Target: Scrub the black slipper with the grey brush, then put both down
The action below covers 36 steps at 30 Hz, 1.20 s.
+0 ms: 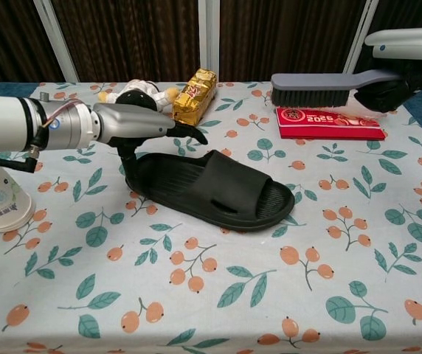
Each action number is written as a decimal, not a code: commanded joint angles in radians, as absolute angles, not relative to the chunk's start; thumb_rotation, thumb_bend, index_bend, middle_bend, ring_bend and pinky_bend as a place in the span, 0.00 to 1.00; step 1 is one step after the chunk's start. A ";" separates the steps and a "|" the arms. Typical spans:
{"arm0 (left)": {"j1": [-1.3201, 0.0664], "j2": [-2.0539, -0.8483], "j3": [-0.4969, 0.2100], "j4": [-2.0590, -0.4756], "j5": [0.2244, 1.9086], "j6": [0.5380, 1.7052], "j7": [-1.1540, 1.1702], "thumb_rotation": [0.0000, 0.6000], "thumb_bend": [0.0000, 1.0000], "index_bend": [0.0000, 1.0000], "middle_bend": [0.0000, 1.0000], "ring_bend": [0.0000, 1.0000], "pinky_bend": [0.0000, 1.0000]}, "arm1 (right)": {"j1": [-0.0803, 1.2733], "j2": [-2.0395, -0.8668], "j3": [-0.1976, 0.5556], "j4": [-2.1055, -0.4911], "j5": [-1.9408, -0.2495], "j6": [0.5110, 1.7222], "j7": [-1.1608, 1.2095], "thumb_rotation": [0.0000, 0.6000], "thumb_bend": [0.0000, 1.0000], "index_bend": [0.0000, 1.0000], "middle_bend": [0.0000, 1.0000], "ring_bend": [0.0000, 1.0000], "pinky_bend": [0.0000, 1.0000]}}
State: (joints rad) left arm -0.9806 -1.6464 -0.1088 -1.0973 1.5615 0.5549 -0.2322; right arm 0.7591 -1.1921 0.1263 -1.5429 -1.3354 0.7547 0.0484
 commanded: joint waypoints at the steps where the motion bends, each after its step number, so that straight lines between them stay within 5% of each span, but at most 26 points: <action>1: -0.993 -1.667 -0.100 -1.077 1.533 0.529 -0.246 1.00 0.15 0.12 0.14 0.06 0.12 | 0.764 -1.213 0.116 -1.530 -1.325 0.740 0.036 1.00 0.61 1.00 0.98 1.00 1.00; 9: -0.997 -1.696 -0.087 -1.044 1.515 0.557 -0.298 1.00 0.27 0.33 0.36 0.21 0.15 | 0.782 -1.280 0.098 -1.480 -1.328 0.719 0.007 1.00 0.61 1.00 0.98 1.00 1.00; 16: -0.998 -1.702 -0.074 -1.041 1.505 0.575 -0.312 1.00 0.29 0.38 0.45 0.29 0.19 | 0.813 -1.393 0.093 -1.385 -1.337 0.714 -0.056 1.00 0.61 1.00 0.98 1.00 1.00; 26: -1.001 -1.693 -0.065 -1.053 1.487 0.585 -0.315 1.00 0.29 0.38 0.46 0.30 0.19 | 0.835 -1.576 0.087 -1.204 -1.406 0.787 -0.080 1.00 0.59 1.00 0.98 1.00 1.00; 36: -1.007 -1.696 -0.062 -1.046 1.459 0.575 -0.290 1.00 0.29 0.38 0.46 0.30 0.19 | 0.821 -1.525 -0.012 -1.265 -1.503 0.784 -0.100 1.00 0.59 1.00 0.98 1.00 1.00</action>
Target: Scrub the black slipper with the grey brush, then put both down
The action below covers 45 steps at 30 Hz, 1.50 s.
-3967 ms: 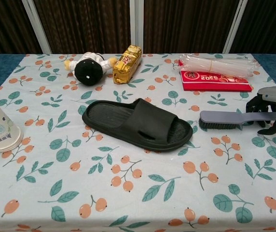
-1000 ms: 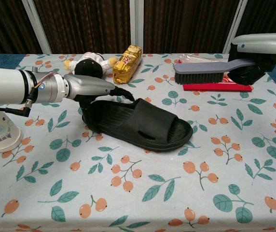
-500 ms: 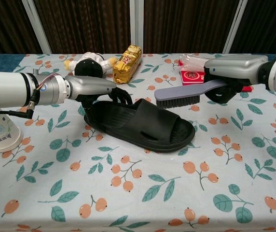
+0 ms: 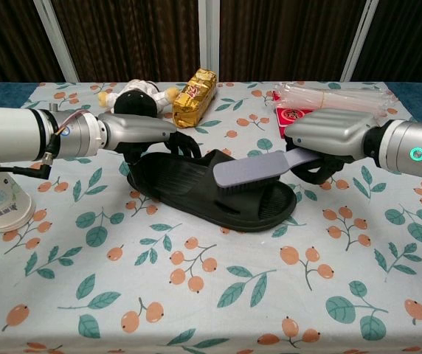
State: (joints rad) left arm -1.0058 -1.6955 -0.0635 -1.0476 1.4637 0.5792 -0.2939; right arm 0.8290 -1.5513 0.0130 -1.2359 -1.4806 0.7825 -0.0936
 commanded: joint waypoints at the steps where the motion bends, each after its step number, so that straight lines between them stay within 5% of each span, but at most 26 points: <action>1: -1.008 -1.696 -0.062 -1.046 1.457 0.573 -0.288 1.00 0.29 0.38 0.46 0.30 0.19 | 0.820 -1.513 -0.019 -1.277 -1.509 0.784 -0.101 1.00 0.59 1.00 0.98 1.00 1.00; 7: -1.010 -1.693 -0.064 -1.052 1.442 0.569 -0.272 1.00 0.29 0.38 0.46 0.30 0.19 | 0.820 -1.479 0.010 -1.300 -1.525 0.836 -0.055 1.00 0.59 1.00 0.98 1.00 1.00; 16: -1.013 -1.686 -0.067 -1.069 1.417 0.558 -0.246 1.00 0.29 0.38 0.46 0.30 0.19 | 0.890 -1.590 0.073 -1.192 -1.477 0.770 -0.121 1.00 0.59 1.00 0.98 1.00 1.00; 31: -1.018 -1.690 -0.066 -1.062 1.406 0.548 -0.243 1.00 0.29 0.38 0.46 0.30 0.19 | 0.835 -1.506 -0.037 -1.283 -1.526 0.799 -0.228 1.00 0.59 1.00 0.98 1.00 1.00; 45: -1.018 -1.684 -0.066 -1.077 1.396 0.548 -0.225 1.00 0.29 0.38 0.46 0.30 0.19 | 0.918 -1.662 0.075 -1.088 -1.492 0.780 -0.168 1.00 0.59 1.00 0.98 1.00 1.00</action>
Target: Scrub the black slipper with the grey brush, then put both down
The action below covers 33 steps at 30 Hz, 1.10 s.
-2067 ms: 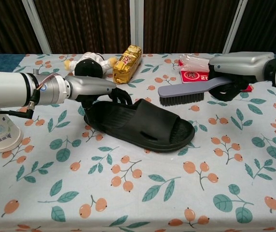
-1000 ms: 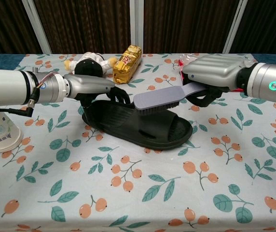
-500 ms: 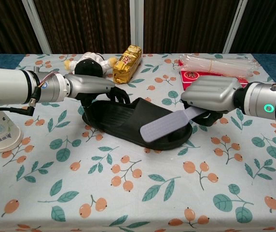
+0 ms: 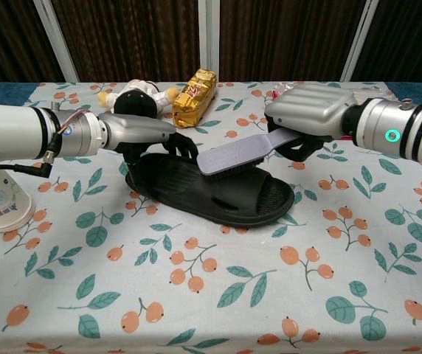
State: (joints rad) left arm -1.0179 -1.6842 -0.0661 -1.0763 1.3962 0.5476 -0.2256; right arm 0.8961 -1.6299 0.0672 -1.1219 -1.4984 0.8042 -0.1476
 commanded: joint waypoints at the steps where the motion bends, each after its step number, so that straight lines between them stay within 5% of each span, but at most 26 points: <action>1: -1.017 -1.684 -0.066 -1.076 1.396 0.548 -0.225 1.00 0.29 0.38 0.46 0.30 0.19 | 0.921 -1.667 0.070 -1.081 -1.495 0.774 -0.177 1.00 0.59 1.00 0.98 1.00 1.00; 20: -1.008 -1.678 -0.063 -1.073 1.398 0.561 -0.233 1.00 0.29 0.36 0.44 0.29 0.19 | 0.813 -1.435 -0.073 -1.286 -1.597 0.891 -0.121 1.00 0.59 1.00 0.98 1.00 1.00; 23: -0.999 -1.664 -0.068 -1.092 1.390 0.576 -0.226 1.00 0.29 0.26 0.37 0.23 0.19 | 0.779 -1.376 -0.049 -1.319 -1.590 0.977 -0.063 1.00 0.59 1.00 0.98 1.00 1.00; 27: -0.987 -1.637 -0.074 -1.132 1.382 0.605 -0.196 1.00 0.27 0.12 0.14 0.06 0.18 | 0.749 -1.328 -0.013 -1.335 -1.525 0.995 -0.029 1.00 0.58 1.00 0.98 1.00 1.00; 33: -0.944 -1.567 -0.088 -1.246 1.377 0.699 -0.157 1.00 0.26 0.09 0.03 0.00 0.13 | 0.740 -1.357 0.024 -1.286 -1.392 0.902 -0.046 1.00 0.57 1.00 0.98 1.00 1.00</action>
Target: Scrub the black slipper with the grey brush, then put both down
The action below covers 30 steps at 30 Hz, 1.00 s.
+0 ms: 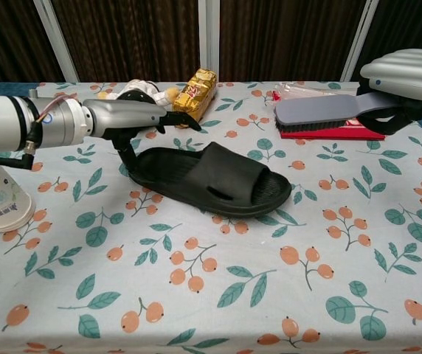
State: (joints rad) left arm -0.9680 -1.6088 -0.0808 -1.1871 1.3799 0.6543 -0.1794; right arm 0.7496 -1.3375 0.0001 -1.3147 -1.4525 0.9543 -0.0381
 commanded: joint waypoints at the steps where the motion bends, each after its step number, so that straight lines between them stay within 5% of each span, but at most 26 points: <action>1: -0.935 -1.551 -0.089 -1.269 1.380 0.718 -0.151 1.00 0.26 0.09 0.03 0.00 0.13 | 0.741 -1.368 0.028 -1.275 -1.375 0.885 -0.050 1.00 0.57 1.00 0.98 1.00 1.00; 9: -0.816 -1.401 -0.093 -1.443 1.406 0.935 -0.116 1.00 0.22 0.09 0.03 0.00 0.13 | 0.746 -1.467 0.036 -1.194 -1.284 0.783 -0.104 1.00 0.48 0.95 0.86 0.87 0.99; 21: -0.611 -1.231 -0.061 -1.570 1.426 1.200 -0.102 1.00 0.19 0.09 0.03 0.00 0.12 | 0.713 -1.422 0.039 -1.268 -1.217 0.760 -0.149 1.00 0.10 0.02 0.14 0.07 0.19; 24: -0.559 -1.195 -0.038 -1.578 1.424 1.236 -0.105 1.00 0.19 0.09 0.03 0.00 0.12 | 0.685 -1.361 0.041 -1.331 -1.232 0.811 -0.141 1.00 0.06 0.00 0.06 0.00 0.12; 30: -0.449 -1.143 0.010 -1.569 1.394 1.290 -0.108 1.00 0.19 0.09 0.04 0.00 0.12 | 0.591 -1.200 0.028 -1.464 -1.297 0.959 -0.084 1.00 0.06 0.00 0.06 0.00 0.10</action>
State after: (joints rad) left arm -0.4791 -1.1604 -0.0079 -1.5715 1.4058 1.2687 -0.1055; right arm 0.6417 -1.2606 0.0349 -1.4043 -1.2622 0.8866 -0.1163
